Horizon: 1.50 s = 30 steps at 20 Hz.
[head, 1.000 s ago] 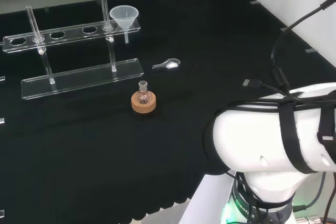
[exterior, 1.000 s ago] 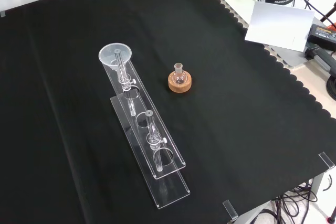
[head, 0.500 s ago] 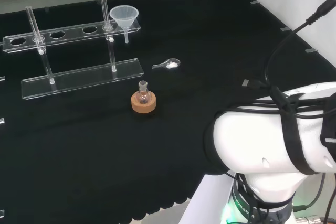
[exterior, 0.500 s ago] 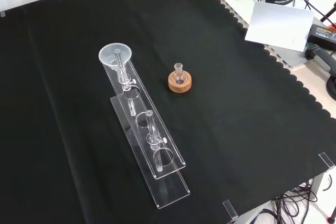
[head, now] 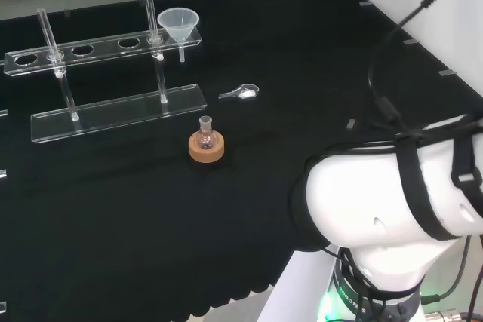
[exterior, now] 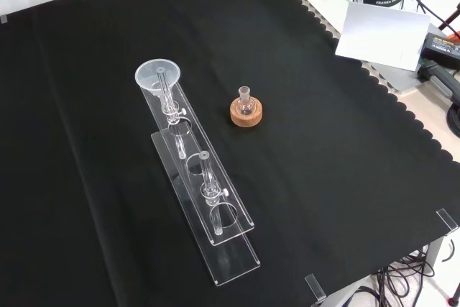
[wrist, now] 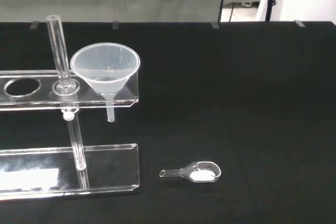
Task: Pick up the funnel from the transparent funnel stand.
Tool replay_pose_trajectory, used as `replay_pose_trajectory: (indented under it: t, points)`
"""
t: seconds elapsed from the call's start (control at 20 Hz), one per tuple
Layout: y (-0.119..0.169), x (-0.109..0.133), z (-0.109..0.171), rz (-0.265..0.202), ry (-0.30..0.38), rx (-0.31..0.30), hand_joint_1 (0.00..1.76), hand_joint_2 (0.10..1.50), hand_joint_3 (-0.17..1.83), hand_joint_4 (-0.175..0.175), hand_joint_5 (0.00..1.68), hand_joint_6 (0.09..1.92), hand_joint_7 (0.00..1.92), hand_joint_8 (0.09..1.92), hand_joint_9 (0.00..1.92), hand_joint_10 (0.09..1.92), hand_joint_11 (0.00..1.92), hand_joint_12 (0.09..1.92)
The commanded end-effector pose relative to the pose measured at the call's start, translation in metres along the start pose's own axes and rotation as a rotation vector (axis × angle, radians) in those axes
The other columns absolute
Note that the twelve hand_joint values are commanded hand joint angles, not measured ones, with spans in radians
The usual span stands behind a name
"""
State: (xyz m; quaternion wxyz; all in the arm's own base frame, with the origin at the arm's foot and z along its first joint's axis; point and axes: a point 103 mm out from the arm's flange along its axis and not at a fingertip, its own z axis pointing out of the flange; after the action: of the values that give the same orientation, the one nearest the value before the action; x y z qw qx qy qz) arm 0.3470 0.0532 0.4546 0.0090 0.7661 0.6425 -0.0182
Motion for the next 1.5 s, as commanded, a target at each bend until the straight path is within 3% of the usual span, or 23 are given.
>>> replay_pose_trajectory:
  t: [0.05, 0.2, 0.4, 0.5, 0.7, 0.75, 0.9, 1.15, 1.5]
  points:
    - [0.066, -0.025, 0.020, -0.010, 0.035, 0.036, 0.00, 1.17, 0.42, 0.036, 0.13, 0.09, 0.00, 0.19, 0.06, 0.59, 0.00, 1.33]
    - [0.096, -0.027, 0.030, -0.054, 0.022, 0.075, 0.00, 1.17, 0.42, 0.036, 0.13, 0.09, 0.00, 0.20, 0.06, 0.59, 0.00, 1.33]
    - [0.127, -0.004, 0.049, -0.120, 0.004, 0.121, 0.00, 1.17, 0.39, 0.037, 0.13, 0.09, 0.00, 0.20, 0.06, 0.59, 0.00, 1.33]
    - [0.135, 0.015, 0.060, -0.117, -0.020, 0.139, 0.01, 1.18, 0.37, 0.037, 0.12, 0.09, 0.00, 0.21, 0.06, 0.59, 0.00, 1.33]
    - [0.144, 0.049, 0.077, -0.183, -0.036, 0.173, 0.02, 1.18, 0.36, 0.037, 0.12, 0.09, 0.00, 0.22, 0.06, 0.59, 0.00, 1.33]
    - [0.144, 0.055, 0.083, -0.225, -0.048, 0.177, 0.03, 1.18, 0.36, 0.038, 0.12, 0.09, 0.00, 0.22, 0.06, 0.59, 0.00, 1.33]
    - [0.148, 0.054, 0.089, -0.254, -0.042, 0.199, 0.05, 1.16, 0.35, 0.042, 0.12, 0.09, 0.01, 0.23, 0.07, 0.59, 0.00, 1.33]
    - [0.158, 0.050, 0.101, -0.235, 0.012, 0.243, 0.15, 1.09, 0.30, 0.049, 0.13, 0.09, 0.03, 0.26, 0.09, 0.61, 0.00, 1.34]
    - [0.176, 0.045, 0.117, -0.208, 0.002, 0.312, 0.43, 0.92, 0.23, 0.056, 0.13, 0.09, 0.00, 0.35, 0.09, 0.70, 0.00, 1.48]
